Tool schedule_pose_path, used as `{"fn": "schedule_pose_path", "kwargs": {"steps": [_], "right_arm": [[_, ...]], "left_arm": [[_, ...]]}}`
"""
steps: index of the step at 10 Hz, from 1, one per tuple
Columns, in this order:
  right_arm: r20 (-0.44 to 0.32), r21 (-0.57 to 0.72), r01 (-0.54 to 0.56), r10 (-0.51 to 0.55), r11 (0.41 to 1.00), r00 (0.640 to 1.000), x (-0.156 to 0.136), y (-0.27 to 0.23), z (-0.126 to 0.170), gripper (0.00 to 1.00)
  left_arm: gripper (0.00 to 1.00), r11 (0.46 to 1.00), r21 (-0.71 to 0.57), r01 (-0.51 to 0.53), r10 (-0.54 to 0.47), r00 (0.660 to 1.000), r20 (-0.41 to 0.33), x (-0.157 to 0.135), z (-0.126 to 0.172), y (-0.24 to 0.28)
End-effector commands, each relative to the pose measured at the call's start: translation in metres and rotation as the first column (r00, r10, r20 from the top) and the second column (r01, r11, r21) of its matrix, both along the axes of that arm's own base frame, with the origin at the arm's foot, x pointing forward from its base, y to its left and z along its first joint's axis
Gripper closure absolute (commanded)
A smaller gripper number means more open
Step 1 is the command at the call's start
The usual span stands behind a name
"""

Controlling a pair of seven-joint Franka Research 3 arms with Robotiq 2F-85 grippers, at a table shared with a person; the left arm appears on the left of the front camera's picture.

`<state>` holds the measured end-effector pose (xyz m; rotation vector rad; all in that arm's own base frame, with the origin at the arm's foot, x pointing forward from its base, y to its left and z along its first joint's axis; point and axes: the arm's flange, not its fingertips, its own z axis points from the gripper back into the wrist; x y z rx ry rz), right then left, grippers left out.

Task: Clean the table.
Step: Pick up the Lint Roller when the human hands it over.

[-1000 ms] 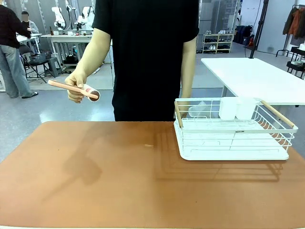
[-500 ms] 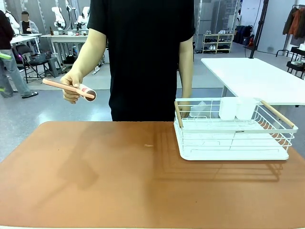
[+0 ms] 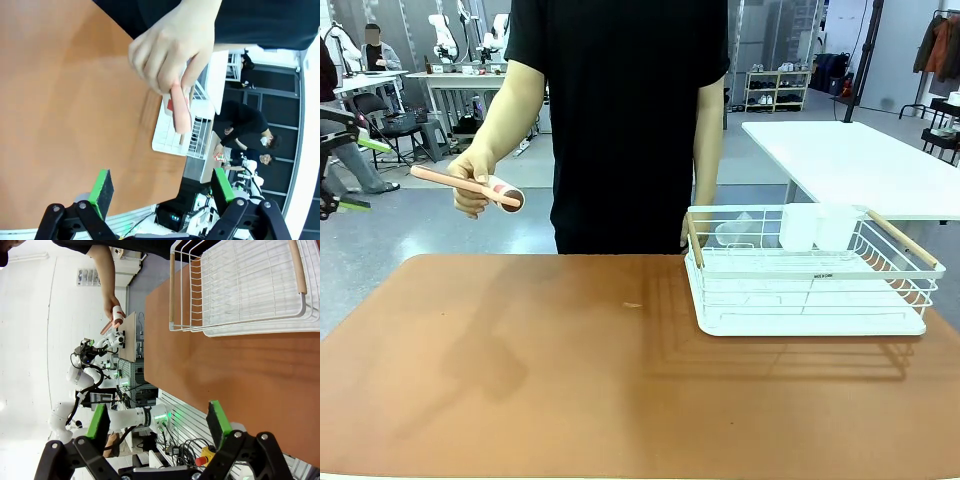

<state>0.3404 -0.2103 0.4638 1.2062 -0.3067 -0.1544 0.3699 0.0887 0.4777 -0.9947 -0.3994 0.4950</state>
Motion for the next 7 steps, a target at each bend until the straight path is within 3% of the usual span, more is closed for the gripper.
{"fn": "schedule_pose_path", "kwargs": {"steps": [1,7], "right_arm": [[0.023,0.004,-0.006,0.006,1.0,1.0,-0.003,0.001,0.002,0.0],[0.023,0.004,-0.006,0.006,1.0,1.0,-0.003,0.001,0.002,0.0]], "left_arm": [[0.0,0.999,0.004,-0.048,0.047,0.997,0.054,0.011,-0.009,-0.017],[0.0,0.997,0.007,-0.079,0.078,0.994,0.071,0.045,-0.015,-0.046]]}}
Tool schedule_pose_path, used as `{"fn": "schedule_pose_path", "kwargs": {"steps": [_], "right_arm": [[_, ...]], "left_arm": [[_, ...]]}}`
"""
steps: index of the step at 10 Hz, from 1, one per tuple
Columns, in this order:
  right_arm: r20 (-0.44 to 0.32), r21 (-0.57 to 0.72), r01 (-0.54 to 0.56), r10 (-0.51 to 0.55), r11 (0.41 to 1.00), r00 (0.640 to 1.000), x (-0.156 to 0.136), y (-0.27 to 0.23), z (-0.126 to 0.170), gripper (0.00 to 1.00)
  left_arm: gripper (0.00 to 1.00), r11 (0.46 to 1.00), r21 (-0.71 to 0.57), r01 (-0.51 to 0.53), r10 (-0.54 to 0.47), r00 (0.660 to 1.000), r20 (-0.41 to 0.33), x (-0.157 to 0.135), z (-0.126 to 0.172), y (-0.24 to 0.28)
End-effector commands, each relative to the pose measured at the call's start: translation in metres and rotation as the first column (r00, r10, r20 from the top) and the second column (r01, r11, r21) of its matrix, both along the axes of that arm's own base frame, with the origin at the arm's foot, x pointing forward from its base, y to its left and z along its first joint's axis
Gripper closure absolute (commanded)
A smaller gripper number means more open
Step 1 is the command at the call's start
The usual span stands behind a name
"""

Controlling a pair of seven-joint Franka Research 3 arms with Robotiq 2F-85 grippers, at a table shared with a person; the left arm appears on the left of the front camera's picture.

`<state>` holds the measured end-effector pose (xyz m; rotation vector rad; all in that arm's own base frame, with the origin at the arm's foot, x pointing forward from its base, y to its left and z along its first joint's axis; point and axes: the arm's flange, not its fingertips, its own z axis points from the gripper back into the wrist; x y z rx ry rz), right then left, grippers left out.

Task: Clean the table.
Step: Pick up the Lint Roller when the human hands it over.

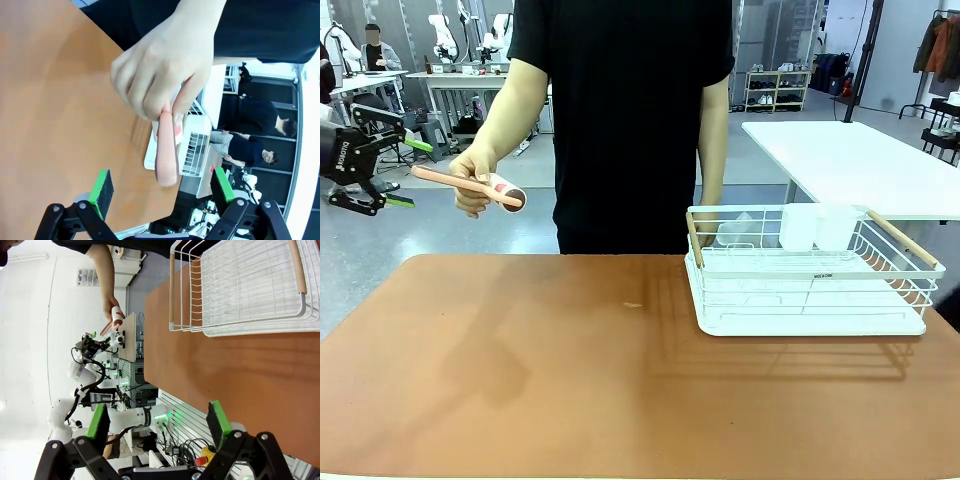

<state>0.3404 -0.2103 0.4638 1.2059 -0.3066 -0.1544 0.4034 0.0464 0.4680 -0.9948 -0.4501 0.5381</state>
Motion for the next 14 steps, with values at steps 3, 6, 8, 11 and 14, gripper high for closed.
{"fn": "schedule_pose_path", "kwargs": {"steps": [3,6,8,11,14], "right_arm": [[0.023,0.005,-0.006,0.006,1.0,1.0,-0.003,0.001,0.002,0.0],[0.023,0.005,-0.006,0.006,1.0,1.0,-0.003,0.001,0.002,0.0],[0.023,0.005,-0.006,0.006,1.0,1.0,-0.003,0.001,0.002,0.0],[0.023,0.005,-0.006,0.006,1.0,1.0,-0.003,0.001,0.002,0.0],[0.023,0.005,-0.006,0.006,1.0,1.0,-0.003,0.001,0.002,0.0]], "left_arm": [[0.0,0.999,0.02,-0.026,0.025,0.999,0.041,0.022,-0.008,-0.007],[0.0,0.999,0.018,-0.031,0.03,0.999,0.042,0.031,-0.013,-0.011],[0.05,0.999,0.008,-0.038,0.038,0.998,0.042,0.033,-0.014,-0.009],[0.35,0.999,0.005,-0.039,0.039,0.998,0.046,0.034,-0.012,-0.006],[0.61,0.999,0.002,-0.039,0.039,0.998,0.043,0.033,-0.011,-0.003]]}}
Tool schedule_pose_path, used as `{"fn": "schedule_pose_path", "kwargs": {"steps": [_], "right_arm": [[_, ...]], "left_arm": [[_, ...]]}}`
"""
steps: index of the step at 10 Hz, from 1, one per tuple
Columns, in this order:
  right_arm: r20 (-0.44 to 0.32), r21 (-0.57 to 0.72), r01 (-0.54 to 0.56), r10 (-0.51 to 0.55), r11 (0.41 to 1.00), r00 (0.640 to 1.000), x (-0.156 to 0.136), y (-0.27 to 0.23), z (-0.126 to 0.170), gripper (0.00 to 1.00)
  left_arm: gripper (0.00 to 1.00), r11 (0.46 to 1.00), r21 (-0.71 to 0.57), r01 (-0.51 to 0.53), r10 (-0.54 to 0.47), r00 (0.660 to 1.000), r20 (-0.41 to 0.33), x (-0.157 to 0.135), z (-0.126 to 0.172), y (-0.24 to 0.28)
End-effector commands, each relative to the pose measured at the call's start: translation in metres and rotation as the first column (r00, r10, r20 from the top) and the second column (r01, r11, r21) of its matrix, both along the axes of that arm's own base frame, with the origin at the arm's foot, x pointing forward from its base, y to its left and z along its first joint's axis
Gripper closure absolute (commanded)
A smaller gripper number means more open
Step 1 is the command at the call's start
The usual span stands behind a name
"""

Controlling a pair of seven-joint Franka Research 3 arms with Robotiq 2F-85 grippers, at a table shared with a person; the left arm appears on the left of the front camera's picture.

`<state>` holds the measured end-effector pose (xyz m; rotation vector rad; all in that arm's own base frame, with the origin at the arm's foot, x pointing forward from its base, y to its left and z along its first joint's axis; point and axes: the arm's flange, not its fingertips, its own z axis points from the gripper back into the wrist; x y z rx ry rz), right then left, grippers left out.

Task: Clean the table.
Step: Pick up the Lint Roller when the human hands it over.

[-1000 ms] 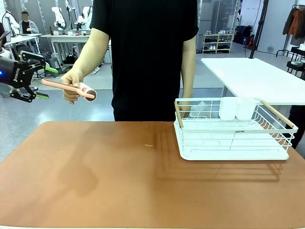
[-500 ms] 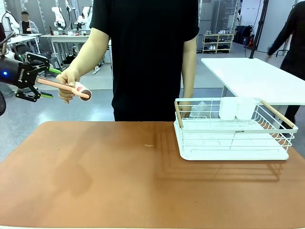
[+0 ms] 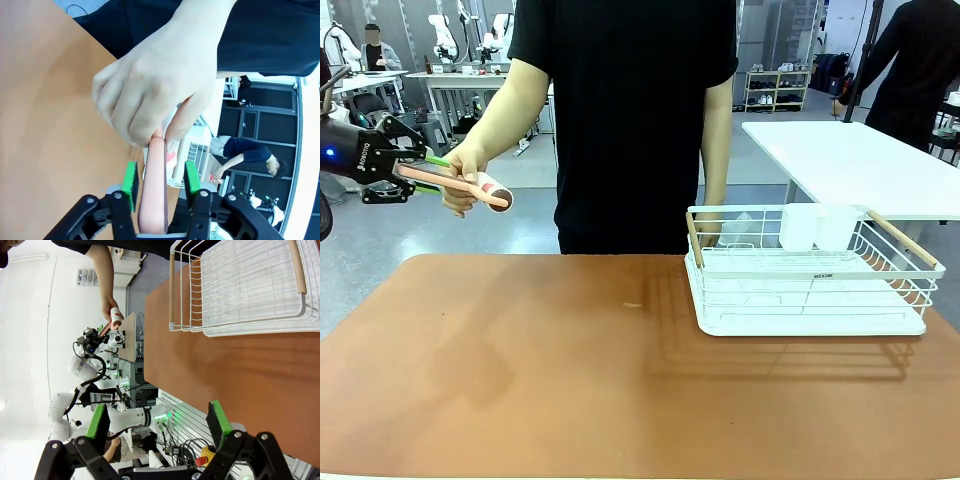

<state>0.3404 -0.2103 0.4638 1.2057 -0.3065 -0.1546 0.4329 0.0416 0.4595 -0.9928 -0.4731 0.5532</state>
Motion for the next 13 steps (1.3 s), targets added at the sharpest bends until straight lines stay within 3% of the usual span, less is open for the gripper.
{"fn": "schedule_pose_path", "kwargs": {"steps": [1,2,3,4,5,6,13], "right_arm": [[0.023,0.005,-0.006,0.006,1.0,1.0,-0.0031,0.0014,0.0018,0.0],[0.023,0.005,-0.006,0.006,1.0,1.0,-0.0031,0.0014,0.0018,0.0],[0.023,0.005,-0.006,0.006,1.0,1.0,-0.0031,0.0014,0.0018,0.0],[0.023,0.005,-0.006,0.006,1.0,1.0,-0.0031,0.0014,0.0018,0.0],[0.023,0.005,-0.006,0.006,1.0,1.0,-0.0031,0.0014,0.0018,0.0],[0.023,0.005,-0.006,0.006,1.0,1.0,-0.0031,0.0014,0.0018,0.0],[0.023,0.005,-0.006,0.006,1.0,1.0,-0.0031,0.0014,0.0018,0.0]], "left_arm": [[0.54,1.0,0.001,-0.016,0.016,0.999,0.032,0.0036,-0.0015,0.0021],[0.81,1.0,0.0,-0.017,0.017,0.999,0.034,0.0037,-0.0008,0.0029],[0.73,1.0,-0.004,-0.016,0.016,0.999,0.036,0.0035,-0.0009,0.0028],[1.0,1.0,-0.006,-0.011,0.011,0.999,0.034,0.0029,-0.0013,0.0019],[0.92,1.0,-0.008,-0.011,0.011,0.999,0.034,0.0029,-0.0014,0.002],[1.0,1.0,-0.01,-0.009,0.009,0.999,0.034,0.0025,-0.001,0.0026],[1.0,1.0,-0.001,-0.003,0.003,1.0,0.002,0.0002,0.0007,0.0018]]}}
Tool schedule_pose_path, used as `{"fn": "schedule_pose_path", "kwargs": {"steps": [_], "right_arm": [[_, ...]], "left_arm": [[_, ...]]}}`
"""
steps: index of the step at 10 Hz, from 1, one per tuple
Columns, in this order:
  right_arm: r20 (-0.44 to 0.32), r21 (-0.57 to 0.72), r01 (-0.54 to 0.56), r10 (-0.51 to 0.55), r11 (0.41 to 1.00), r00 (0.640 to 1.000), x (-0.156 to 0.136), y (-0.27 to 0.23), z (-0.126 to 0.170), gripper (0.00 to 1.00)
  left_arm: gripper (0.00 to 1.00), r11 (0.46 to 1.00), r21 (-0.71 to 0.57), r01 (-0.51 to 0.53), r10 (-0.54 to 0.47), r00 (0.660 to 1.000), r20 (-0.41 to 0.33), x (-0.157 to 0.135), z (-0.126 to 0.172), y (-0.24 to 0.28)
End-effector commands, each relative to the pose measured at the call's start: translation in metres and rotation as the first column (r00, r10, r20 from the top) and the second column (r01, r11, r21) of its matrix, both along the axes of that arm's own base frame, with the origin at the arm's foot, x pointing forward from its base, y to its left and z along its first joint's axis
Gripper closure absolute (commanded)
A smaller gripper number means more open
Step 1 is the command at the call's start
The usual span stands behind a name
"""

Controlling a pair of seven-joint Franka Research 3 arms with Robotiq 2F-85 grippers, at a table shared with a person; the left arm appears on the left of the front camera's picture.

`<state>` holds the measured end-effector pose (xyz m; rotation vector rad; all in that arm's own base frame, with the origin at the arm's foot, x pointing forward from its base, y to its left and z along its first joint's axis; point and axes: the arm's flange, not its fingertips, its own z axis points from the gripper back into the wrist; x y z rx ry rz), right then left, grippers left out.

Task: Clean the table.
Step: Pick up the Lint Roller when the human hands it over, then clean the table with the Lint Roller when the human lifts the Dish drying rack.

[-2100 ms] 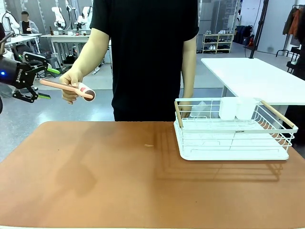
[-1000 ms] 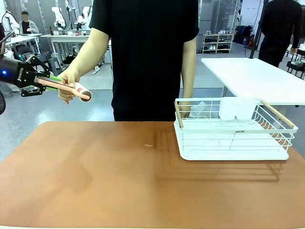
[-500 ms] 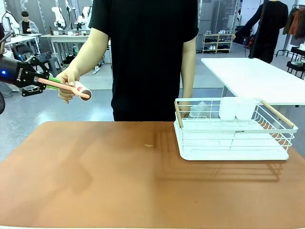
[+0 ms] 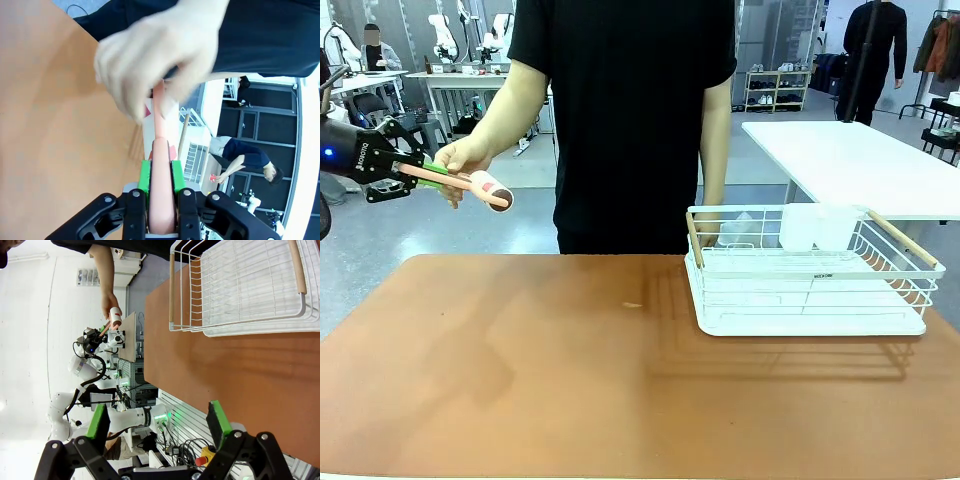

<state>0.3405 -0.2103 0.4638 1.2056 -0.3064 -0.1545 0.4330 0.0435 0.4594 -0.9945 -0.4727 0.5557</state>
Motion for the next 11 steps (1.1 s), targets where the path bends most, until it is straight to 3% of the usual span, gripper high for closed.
{"fn": "schedule_pose_path", "kwargs": {"steps": [1,11], "right_arm": [[0.023,0.005,-0.006,0.006,1.0,1.0,-0.0031,0.0013,0.0018,0.0],[0.023,0.005,-0.006,0.006,1.0,1.0,-0.0031,0.0013,0.0018,0.0]], "left_arm": [[1.0,1.0,0.001,-0.002,0.002,1.0,0.002,0.0001,0.0007,-0.0002],[1.0,1.0,0.001,-0.002,0.002,1.0,0.002,0.0001,0.0007,-0.0002]]}}
